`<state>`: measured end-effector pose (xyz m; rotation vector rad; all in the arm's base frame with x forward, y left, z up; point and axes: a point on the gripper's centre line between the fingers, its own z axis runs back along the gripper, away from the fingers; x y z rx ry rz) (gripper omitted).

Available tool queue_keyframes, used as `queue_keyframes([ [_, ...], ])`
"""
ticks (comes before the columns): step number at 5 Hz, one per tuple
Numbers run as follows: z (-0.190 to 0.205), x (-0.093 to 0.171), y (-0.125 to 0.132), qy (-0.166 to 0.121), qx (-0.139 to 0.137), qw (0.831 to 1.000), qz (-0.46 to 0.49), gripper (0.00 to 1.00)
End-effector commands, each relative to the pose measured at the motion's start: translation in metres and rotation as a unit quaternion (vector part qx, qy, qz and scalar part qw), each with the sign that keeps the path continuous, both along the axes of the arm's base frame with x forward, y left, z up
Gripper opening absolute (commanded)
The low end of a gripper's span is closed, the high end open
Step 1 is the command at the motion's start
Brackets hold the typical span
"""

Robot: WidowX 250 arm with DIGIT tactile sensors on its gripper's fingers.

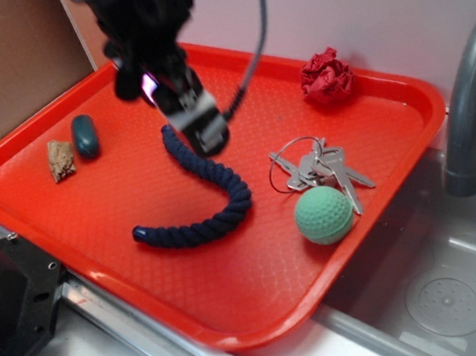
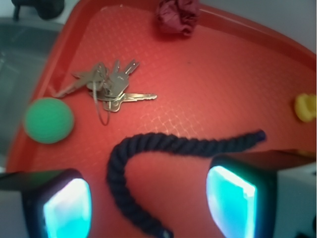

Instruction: Grab the silver keys.

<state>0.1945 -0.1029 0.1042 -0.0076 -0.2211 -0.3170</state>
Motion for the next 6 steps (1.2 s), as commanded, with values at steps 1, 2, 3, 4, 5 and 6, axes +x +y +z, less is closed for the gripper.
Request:
queue_keyframes([
  [1,-0.027,0.029,-0.025,-0.020,-0.018,0.999,-0.034,1.00],
  [2,-0.041,0.038,-0.031,-0.026,-0.015,0.998,-0.054,1.00],
  [3,-0.039,0.043,-0.033,-0.060,-0.090,0.991,-0.084,0.47],
  [4,-0.041,0.044,-0.040,-0.069,-0.075,0.991,-0.087,0.00],
  [5,-0.046,0.044,-0.043,-0.072,-0.075,0.990,-0.100,0.00],
  [6,-0.048,0.045,-0.041,-0.063,-0.090,0.989,-0.102,0.00],
])
